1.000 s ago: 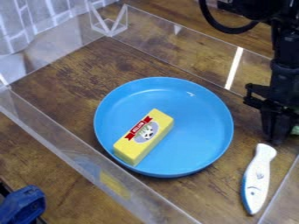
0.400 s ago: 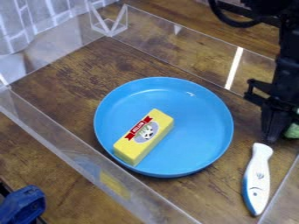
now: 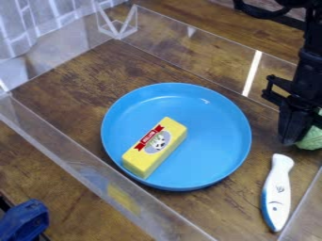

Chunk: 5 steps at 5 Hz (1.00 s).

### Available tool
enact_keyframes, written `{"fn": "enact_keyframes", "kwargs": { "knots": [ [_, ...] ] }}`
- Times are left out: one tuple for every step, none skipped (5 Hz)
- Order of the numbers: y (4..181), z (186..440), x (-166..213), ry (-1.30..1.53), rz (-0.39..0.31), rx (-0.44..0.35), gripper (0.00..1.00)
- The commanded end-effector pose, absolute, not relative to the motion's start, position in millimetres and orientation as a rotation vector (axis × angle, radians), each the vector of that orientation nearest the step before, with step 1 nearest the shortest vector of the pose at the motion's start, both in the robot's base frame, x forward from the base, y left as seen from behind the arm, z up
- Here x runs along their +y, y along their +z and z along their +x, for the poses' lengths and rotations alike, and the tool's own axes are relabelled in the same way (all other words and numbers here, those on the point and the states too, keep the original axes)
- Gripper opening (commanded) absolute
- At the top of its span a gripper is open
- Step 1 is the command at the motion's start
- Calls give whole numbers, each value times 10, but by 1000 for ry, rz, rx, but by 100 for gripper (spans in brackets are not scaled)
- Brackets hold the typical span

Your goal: Put the green object in the blue tray

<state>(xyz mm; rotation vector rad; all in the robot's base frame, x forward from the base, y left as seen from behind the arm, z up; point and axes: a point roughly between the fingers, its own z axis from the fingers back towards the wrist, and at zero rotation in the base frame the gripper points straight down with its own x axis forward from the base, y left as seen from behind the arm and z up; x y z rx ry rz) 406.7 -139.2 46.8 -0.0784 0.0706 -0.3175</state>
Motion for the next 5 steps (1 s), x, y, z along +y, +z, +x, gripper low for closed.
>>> {"fn": "enact_keyframes", "kwargs": {
  "knots": [
    [903, 4165, -1477, -349, -85, -40, 100],
    [891, 4169, -1482, -363, -74, -35, 100],
    [837, 4169, -1498, -374, -70, -26, 100],
    [767, 4145, -1522, -379, -75, -16, 100],
    [698, 4119, -1546, -384, -81, -7, 100]
  ]
}}
